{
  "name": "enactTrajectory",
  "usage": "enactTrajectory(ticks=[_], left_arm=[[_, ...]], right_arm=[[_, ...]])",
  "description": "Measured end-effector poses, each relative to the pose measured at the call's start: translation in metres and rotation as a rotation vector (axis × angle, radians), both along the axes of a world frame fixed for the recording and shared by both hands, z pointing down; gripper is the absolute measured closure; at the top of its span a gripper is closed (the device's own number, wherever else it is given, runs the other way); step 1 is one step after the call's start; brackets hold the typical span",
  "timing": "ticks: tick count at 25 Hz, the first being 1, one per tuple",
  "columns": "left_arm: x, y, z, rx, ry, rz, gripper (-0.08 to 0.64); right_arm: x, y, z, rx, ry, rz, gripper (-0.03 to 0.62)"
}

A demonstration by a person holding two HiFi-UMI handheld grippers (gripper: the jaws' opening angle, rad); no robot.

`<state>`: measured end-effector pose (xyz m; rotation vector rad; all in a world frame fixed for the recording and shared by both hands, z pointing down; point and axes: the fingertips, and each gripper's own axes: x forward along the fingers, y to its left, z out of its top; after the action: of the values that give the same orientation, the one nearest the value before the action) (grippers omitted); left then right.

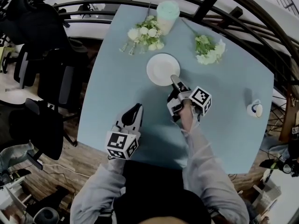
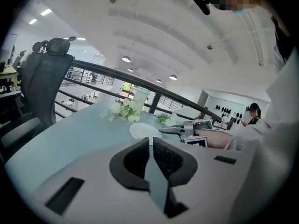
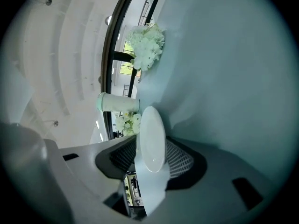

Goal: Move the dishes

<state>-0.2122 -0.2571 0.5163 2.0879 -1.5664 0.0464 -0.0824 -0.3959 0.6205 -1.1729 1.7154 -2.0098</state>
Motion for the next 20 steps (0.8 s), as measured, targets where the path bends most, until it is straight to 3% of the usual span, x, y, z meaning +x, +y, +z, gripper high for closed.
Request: enactTrajectory(ticks=[4,20], left_arm=[[-0.002,0.001,0.002,-0.005,0.005,0.0,0.522],[-0.003,0.009,-0.005,0.03,0.012,0.01,0.522]], right_arm=[[0.008,0.003,0.016,-0.085,0.022,0.077,0.56],[0.006,0.016,-0.013,0.035,-0.133,0.154,0.574]])
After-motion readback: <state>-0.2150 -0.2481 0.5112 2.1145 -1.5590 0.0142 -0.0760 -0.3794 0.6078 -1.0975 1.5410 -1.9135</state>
